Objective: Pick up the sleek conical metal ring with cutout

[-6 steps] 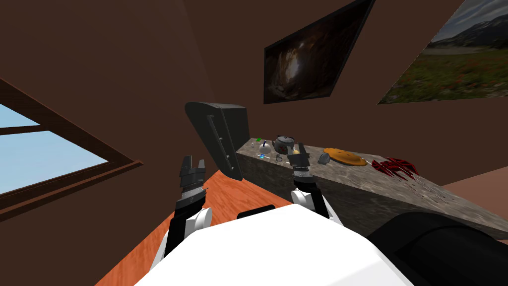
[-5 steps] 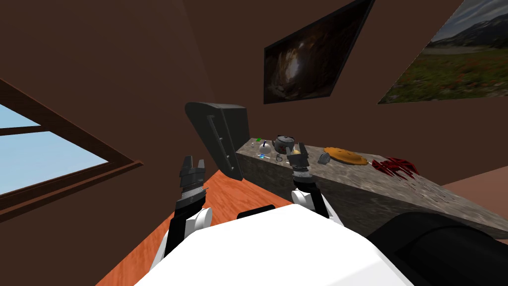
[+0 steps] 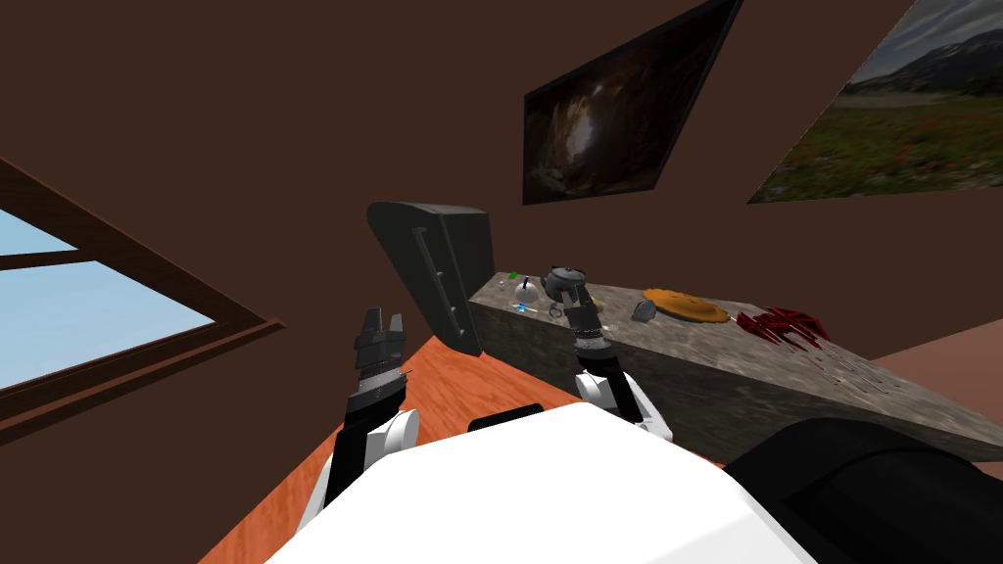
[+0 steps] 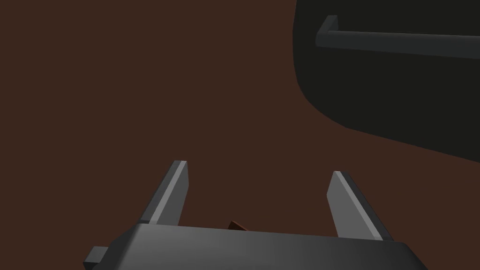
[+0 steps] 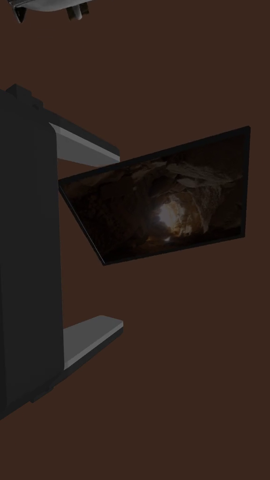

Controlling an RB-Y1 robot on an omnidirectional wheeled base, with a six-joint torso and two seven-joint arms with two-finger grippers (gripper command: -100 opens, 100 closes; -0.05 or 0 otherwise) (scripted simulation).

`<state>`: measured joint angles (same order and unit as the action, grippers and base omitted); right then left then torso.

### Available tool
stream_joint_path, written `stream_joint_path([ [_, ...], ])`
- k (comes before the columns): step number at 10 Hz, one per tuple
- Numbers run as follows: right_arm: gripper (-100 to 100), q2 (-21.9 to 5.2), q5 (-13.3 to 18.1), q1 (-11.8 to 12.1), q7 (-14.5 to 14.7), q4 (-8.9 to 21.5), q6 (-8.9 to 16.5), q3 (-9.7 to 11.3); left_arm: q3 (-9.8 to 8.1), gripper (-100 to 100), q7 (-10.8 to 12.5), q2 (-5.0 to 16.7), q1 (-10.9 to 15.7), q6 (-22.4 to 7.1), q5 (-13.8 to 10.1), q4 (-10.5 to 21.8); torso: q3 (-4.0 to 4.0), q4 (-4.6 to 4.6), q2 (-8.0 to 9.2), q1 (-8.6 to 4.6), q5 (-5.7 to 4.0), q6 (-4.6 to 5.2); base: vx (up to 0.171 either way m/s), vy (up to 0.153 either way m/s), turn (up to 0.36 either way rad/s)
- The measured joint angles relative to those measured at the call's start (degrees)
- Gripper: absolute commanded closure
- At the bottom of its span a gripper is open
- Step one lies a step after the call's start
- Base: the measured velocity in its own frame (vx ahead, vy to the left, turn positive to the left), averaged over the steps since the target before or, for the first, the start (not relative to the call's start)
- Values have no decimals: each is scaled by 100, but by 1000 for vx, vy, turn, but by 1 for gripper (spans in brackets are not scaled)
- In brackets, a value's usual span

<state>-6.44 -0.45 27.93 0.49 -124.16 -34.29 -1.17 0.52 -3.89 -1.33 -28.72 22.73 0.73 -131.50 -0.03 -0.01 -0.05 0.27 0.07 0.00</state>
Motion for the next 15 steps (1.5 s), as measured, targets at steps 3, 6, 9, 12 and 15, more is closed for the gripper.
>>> stream_joint_path([
  [3, -100, -88, 235, -108, 407, 243, -133, -34, 0, 0, 0, 0, 0, 0, 0, 0, 2, 1, 3, -5, -2, 0, 2, 53, -16],
  [6, -100, -155, 437, -219, 798, 495, -272, -82, 0, 0, 0, 0, 0, 0, 0, 0, 2, 1, 4, -5, -1, 0, 3, 58, -23],
  [9, -100, -215, 705, -350, 1248, 799, -430, -140, 0, 0, 0, 0, 0, 0, 0, 0, 3, 1, 5, 1, 0, 0, -1, 67, -20],
  [12, -100, -261, 930, -487, 1724, 1101, -592, -206, 0, 0, 0, 0, 0, 0, 0, 0, 1, 1, 1, -6, -1, 0, 6, 64, -26],
  [15, -100, -314, 1205, -648, 2212, 1436, -742, -297, 0, 0, 0, 0, 0, 0, 0, 0, 1, 1, 2, -6, -2, 1, 3, 55, -26],
])
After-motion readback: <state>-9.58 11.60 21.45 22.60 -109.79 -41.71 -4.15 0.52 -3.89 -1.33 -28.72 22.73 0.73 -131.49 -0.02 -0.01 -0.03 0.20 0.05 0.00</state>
